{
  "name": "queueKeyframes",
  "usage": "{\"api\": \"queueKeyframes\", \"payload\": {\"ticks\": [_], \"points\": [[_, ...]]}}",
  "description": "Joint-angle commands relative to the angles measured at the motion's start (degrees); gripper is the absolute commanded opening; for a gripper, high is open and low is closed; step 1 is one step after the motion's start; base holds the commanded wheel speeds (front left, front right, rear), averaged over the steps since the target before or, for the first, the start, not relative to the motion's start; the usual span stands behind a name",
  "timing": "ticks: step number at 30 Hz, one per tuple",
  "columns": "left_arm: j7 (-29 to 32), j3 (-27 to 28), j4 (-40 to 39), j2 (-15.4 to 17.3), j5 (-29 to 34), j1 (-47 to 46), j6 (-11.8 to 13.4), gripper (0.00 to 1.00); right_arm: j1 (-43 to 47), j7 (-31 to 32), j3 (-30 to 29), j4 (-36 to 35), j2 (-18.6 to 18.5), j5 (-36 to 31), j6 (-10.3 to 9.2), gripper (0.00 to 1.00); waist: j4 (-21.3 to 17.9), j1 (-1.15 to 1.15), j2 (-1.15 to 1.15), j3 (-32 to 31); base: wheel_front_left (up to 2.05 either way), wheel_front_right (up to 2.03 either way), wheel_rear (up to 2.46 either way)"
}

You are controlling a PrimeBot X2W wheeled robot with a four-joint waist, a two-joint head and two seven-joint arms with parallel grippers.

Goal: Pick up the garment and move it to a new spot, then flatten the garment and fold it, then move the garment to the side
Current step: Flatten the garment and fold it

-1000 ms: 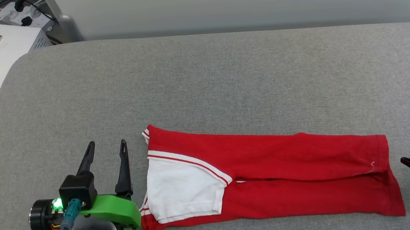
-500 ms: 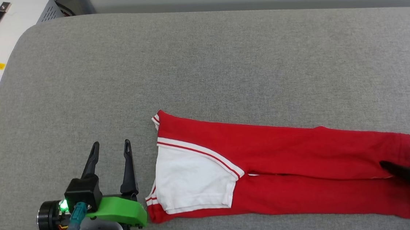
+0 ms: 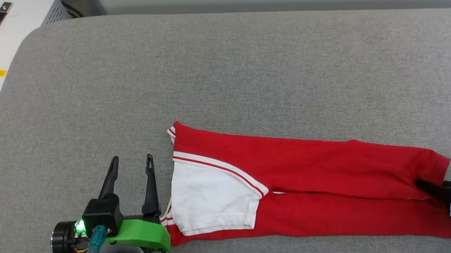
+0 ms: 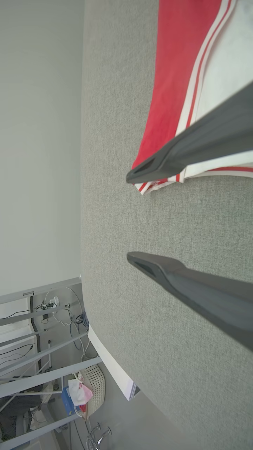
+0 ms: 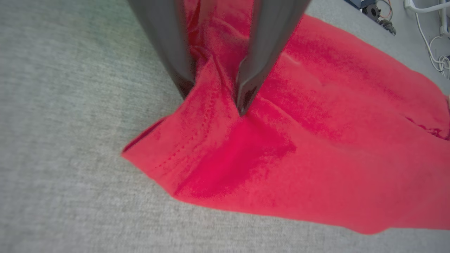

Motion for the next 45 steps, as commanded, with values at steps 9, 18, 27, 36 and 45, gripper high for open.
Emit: {"api": "queueKeyframes", "payload": {"ticks": [9,18,27,36,45], "points": [[-0.3,3.0,0.5,-2.3,3.6,2.5,-2.3,1.00,-0.3,-4.3,1.2,2.1,-1.5,1.9,0.07,0.00,-0.9,0.00,0.00,-2.0,0.00,0.00,0.00],[-0.3,4.6,0.2,-3.6,5.5,3.6,-3.8,1.00,0.0,-6.7,-0.6,5.9,-7.9,1.4,0.07,0.00,-0.9,0.00,0.00,-3.5,0.00,0.00,0.00],[-0.3,5.5,0.2,-4.2,6.8,4.8,-4.8,1.00,1.1,-8.5,-2.0,7.5,-9.9,1.3,0.07,0.00,-1.2,0.00,0.00,-5.1,0.00,0.00,0.00],[-0.3,6.4,-0.5,-4.4,7.9,5.5,-5.2,1.00,3.8,-7.9,-3.0,-2.8,-10.1,5.4,0.07,0.00,-1.5,0.00,0.00,-5.9,0.00,0.00,0.00],[-0.3,6.5,-0.5,-4.9,8.2,5.0,-5.5,1.00,4.0,-4.8,-1.4,-14.6,-6.8,5.5,0.07,0.00,-0.7,0.00,0.00,-5.4,0.00,0.00,0.00]]}}
